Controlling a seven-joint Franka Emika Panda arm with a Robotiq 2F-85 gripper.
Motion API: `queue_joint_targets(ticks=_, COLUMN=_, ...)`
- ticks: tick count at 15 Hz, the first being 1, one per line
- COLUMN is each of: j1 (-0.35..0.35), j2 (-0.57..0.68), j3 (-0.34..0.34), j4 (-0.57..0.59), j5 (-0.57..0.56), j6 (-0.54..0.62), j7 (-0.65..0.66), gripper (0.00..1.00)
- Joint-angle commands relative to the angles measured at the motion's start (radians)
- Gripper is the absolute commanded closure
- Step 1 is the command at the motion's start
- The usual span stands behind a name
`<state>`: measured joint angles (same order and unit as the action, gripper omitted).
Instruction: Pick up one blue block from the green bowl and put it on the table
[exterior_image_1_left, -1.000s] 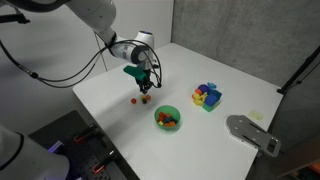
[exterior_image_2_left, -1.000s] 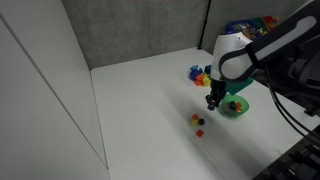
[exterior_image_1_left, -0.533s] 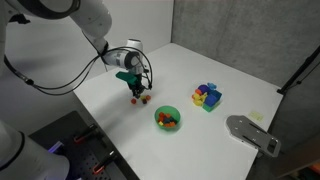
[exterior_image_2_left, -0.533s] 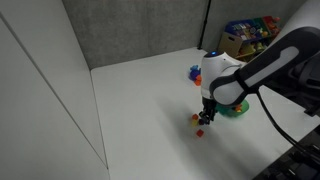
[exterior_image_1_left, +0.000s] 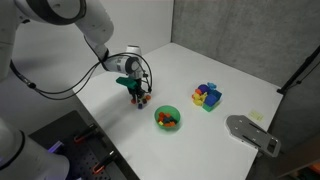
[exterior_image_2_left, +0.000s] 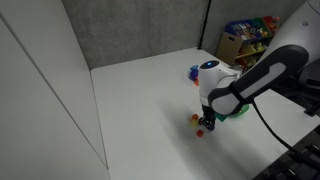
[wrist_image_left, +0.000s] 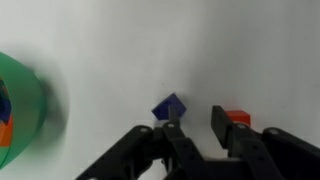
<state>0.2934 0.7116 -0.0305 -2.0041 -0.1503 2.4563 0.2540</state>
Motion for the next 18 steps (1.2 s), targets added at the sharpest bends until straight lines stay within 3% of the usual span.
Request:
queue_joint_targets(ticks=1, j1=-0.004, j2=0.001, j3=-0.003, j4=0.016, j5=-0.003, j6=-0.027, j7=0.019, gripper=0.29)
queue_joint_targets(ticks=5, j1=-0.029, j2=-0.056, j3=-0.005, j4=-0.003, j5=0.009, j6=-0.056, j7=0.010, gripper=0.01)
queue_joint_targets(ticks=18, j1=-0.213, j2=-0.473, j3=-0.003, j4=-0.154, j5=0.089, j6=-0.193, j7=-0.052, gripper=0.00)
